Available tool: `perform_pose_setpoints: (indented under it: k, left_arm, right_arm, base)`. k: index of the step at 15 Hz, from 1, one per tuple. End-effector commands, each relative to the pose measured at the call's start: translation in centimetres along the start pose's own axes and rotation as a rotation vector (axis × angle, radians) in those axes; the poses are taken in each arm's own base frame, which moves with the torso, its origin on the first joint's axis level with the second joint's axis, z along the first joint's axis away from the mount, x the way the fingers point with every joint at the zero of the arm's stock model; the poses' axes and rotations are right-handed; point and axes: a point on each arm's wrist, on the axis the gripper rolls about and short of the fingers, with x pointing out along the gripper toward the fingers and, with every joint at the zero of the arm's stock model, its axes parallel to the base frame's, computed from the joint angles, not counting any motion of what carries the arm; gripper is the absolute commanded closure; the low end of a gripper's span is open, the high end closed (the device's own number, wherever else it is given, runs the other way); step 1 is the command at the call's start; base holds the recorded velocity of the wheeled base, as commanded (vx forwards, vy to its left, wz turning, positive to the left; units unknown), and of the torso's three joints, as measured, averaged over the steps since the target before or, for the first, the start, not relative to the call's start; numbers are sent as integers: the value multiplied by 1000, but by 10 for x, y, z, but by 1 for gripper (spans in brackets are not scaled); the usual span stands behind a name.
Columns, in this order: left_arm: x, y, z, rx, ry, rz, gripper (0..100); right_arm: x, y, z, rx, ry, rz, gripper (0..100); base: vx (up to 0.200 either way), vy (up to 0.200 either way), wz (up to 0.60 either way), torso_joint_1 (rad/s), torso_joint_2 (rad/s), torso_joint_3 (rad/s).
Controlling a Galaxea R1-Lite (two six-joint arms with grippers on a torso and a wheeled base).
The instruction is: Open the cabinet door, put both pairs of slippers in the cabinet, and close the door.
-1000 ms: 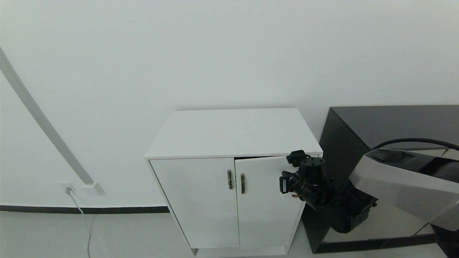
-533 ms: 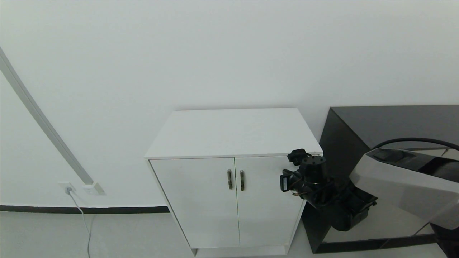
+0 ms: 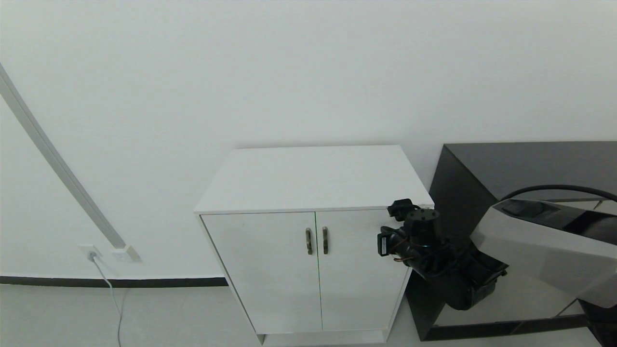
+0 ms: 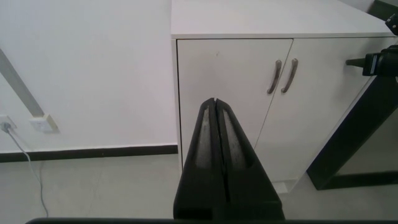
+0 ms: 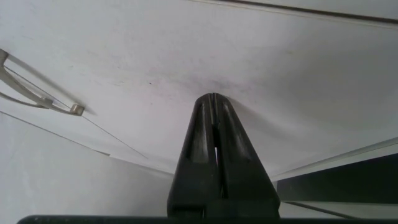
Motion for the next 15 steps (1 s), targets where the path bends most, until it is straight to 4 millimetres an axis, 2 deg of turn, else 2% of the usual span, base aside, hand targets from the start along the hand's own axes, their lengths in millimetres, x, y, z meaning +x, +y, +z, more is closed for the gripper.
perform_pose_setpoints:
  k: [1,5,7,9,11,13,15]
  left_arm:
    - [0,0,0,-1,1,0,100]
    - [0,0,0,-1,1,0,100]
    - [0,0,0,-1,0,0,100]
    - [0,0,0,1,1,-2,100]
    - [0,0,1,1,1,-2,100]
    - [0,0,0,1,1,-2,100]
    - [0,0,0,-1,1,0,100]
  right_arm:
    - [-1,0,0,0,1,1,100]
    - [-9,0,4,-3,2,4,100]
    - [-21,0,6,-6,11,9,100]
    - [-44,-4,5,-10,14,11,100]
    - [-58,-12,3,-10,-5,-6,100]
    - [-72,-27,8,-33,-37,-49,100]
    - [-95,-36,19,-36,-57,-89,100]
  base:
    - [0,0,0,0,0,0]
    - [0,0,0,0,0,0]
    - [0,0,0,0,0,0]
    - [0,0,0,0,0,0]
    - [0,0,0,0,0,0]
    - [0,0,0,0,0,0]
    - [0,0,0,0,0,0]
